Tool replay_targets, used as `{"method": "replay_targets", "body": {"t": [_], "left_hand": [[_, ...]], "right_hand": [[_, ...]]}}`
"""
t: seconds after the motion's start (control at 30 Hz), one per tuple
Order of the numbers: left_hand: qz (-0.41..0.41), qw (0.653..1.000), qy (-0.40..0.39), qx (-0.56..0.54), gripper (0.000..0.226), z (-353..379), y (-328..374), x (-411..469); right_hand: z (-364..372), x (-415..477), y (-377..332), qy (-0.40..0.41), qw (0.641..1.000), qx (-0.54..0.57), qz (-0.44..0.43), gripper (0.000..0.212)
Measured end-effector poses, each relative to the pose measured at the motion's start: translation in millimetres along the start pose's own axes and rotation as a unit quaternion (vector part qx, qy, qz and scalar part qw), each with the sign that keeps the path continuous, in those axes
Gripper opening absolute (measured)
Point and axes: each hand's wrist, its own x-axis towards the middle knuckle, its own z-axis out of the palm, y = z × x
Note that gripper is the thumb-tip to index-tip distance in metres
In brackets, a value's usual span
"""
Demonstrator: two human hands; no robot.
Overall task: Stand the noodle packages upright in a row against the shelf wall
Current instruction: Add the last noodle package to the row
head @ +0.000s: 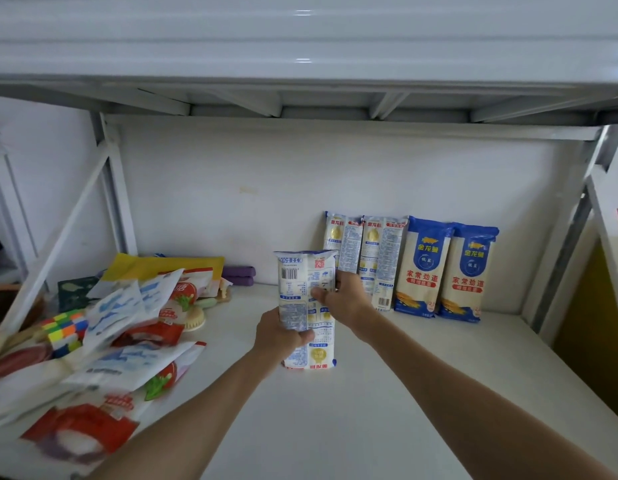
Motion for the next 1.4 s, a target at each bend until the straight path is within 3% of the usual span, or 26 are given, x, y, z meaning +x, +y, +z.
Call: {"method": "replay_targets", "body": {"t": [0.1, 0.27, 0.4, 0.47, 0.63, 0.77, 1.03, 1.2, 1.4], "left_hand": [[0.007, 1.000, -0.014, -0.010, 0.051, -2.0, -0.3, 0.2], [0.016, 0.998, -0.053, 0.026, 0.047, 1.8, -8.8, -3.5], [0.004, 0.999, -0.007, -0.036, 0.034, 6.9, -15.0, 2.0], [0.006, 0.999, 0.013, -0.052, 0.032, 11.0, -16.6, 11.0], [-0.001, 0.997, 0.067, -0.036, 0.031, 13.9, -24.8, 49.8], [-0.003, 0.997, 0.080, 0.003, 0.032, 9.8, -30.5, 91.7], [0.017, 0.993, 0.116, 0.013, 0.025, 13.3, -33.9, 166.3], [0.028, 0.993, 0.111, 0.009, 0.022, 25.1, -33.5, 192.3], [0.071, 0.991, 0.112, 0.006, 0.024, 35.8, -33.4, 209.2]], "right_hand": [[-2.3, 0.5, 1.7, -0.015, 1.000, 0.001, 0.007, 0.011], [-7.3, -3.3, 16.3, -0.051, 0.997, -0.054, 0.033, 0.025], [-1.3, 0.8, 37.9, 0.019, 0.996, -0.083, 0.036, 0.010], [2.8, 9.8, 40.0, 0.052, 0.993, -0.098, 0.029, 0.012], [16.7, 44.3, 33.4, 0.055, 0.992, -0.106, 0.030, 0.012], [34.5, 83.6, 33.7, 0.063, 0.990, -0.128, 0.023, 0.018], [63.1, 149.6, 36.2, 0.120, 0.972, -0.201, 0.017, 0.007], [67.4, 167.7, 40.2, 0.146, 0.962, -0.231, 0.011, 0.030], [63.1, 178.6, 45.5, 0.165, 0.944, -0.284, -0.010, 0.020]]}}
